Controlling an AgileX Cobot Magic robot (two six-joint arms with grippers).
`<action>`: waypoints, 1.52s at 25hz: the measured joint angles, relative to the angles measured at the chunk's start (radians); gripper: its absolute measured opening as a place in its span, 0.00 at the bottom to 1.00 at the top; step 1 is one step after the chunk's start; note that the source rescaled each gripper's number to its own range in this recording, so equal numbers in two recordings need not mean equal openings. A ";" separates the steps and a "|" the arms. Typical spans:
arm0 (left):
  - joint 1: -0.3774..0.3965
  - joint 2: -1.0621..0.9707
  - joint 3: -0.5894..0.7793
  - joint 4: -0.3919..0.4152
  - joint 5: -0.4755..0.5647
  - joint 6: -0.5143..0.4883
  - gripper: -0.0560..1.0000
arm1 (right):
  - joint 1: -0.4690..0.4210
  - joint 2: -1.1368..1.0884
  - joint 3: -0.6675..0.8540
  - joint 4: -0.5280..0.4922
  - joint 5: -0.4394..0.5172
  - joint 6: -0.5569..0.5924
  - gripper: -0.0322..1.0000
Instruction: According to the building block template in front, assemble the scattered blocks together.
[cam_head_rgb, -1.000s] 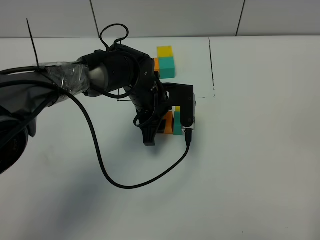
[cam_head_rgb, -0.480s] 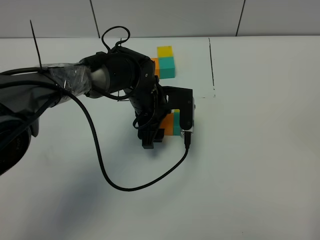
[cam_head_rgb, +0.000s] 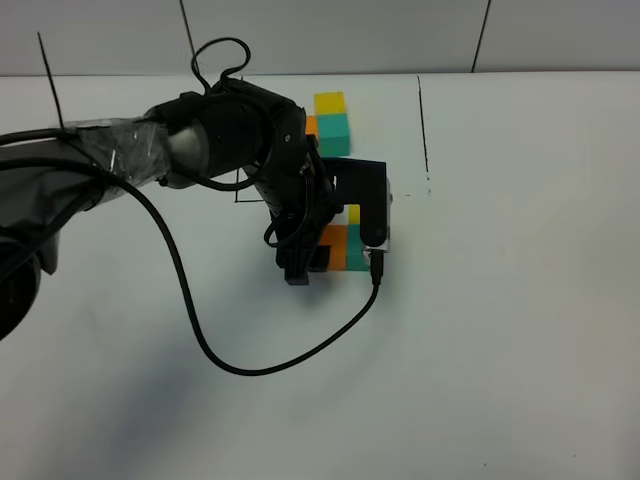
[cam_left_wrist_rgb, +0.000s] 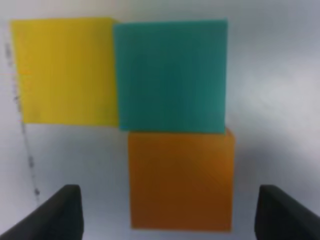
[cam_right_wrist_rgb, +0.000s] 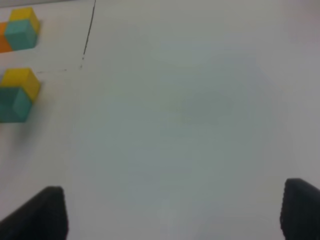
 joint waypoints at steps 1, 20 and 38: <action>0.000 -0.019 0.000 0.000 0.009 -0.005 0.86 | 0.000 0.000 0.000 0.000 0.000 0.000 0.75; 0.446 -0.401 0.013 0.024 0.217 -0.449 0.86 | 0.000 0.000 0.000 0.000 0.000 0.000 0.75; 0.648 -1.183 0.488 0.041 0.220 -0.787 0.86 | 0.000 0.000 0.000 0.000 0.000 0.002 0.75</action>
